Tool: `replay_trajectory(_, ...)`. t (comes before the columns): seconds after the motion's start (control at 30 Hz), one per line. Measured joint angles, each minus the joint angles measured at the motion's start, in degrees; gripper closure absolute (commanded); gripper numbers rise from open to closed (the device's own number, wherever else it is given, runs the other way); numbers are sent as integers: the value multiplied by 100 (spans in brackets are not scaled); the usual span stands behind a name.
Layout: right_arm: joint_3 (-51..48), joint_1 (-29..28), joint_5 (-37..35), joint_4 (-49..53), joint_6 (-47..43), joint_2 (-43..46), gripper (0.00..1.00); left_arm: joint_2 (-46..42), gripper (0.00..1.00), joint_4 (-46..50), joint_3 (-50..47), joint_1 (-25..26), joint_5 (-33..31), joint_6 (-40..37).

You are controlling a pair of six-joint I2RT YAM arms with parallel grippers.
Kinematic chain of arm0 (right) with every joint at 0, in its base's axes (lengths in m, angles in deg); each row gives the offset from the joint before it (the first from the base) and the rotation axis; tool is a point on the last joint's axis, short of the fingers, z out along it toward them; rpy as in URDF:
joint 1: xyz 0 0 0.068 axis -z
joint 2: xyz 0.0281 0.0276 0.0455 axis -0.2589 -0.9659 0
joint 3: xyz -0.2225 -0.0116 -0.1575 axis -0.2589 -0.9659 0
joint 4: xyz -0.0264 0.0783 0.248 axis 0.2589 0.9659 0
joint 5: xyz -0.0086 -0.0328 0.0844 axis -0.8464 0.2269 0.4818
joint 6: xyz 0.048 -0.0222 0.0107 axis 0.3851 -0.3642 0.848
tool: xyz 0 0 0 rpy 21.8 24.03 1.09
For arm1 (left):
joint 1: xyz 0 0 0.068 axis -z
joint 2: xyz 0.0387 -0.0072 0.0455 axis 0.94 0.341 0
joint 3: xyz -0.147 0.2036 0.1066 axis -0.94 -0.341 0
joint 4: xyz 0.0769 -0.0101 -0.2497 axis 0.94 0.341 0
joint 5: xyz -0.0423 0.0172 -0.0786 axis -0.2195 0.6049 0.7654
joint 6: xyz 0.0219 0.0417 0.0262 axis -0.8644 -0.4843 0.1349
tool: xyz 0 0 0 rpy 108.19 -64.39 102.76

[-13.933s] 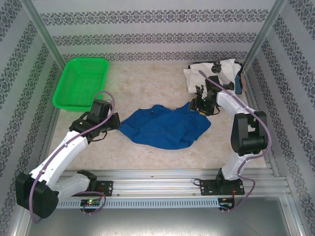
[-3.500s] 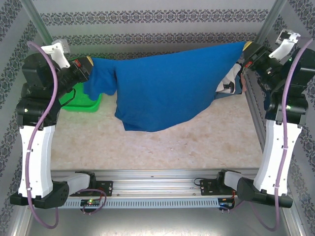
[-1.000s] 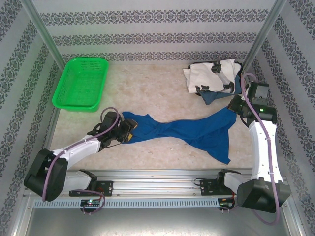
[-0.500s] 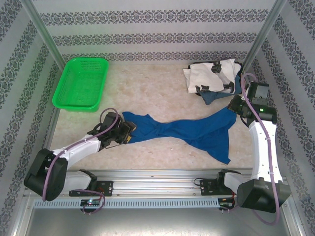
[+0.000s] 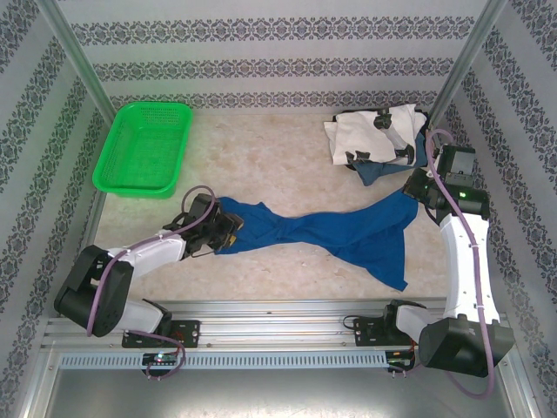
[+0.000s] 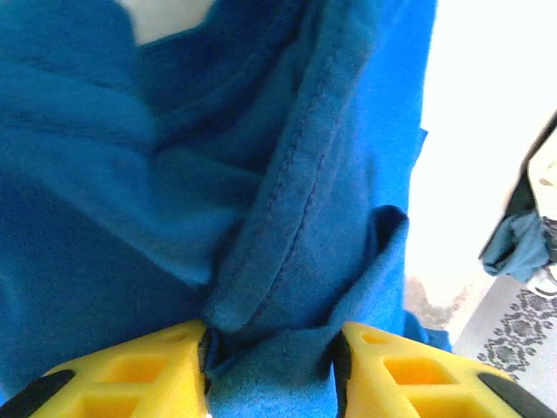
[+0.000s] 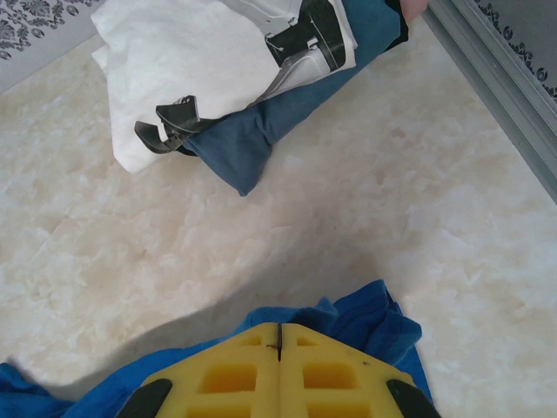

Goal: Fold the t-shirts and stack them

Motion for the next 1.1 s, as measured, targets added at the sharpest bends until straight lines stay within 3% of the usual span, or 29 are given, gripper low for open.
replay_trajectory(0.23, -2, 0, 0, 0, -63, 26, 100, -157, 75, 2, 92, -2, 4, -111)
replay_trajectory(0.63, 0, 0, 0, 0, -109, 28, 100, -673, 75, 87, 28, -2, 153, -111)
replay_trajectory(0.87, 0, 0, 0, 0, -109, 26, 100, -774, 94, 94, -92, -2, 216, -125)
replay_trajectory(1.1, 0, 0, 0, 0, -107, 28, 100, -887, 100, 398, -15, -33, 236, -308)
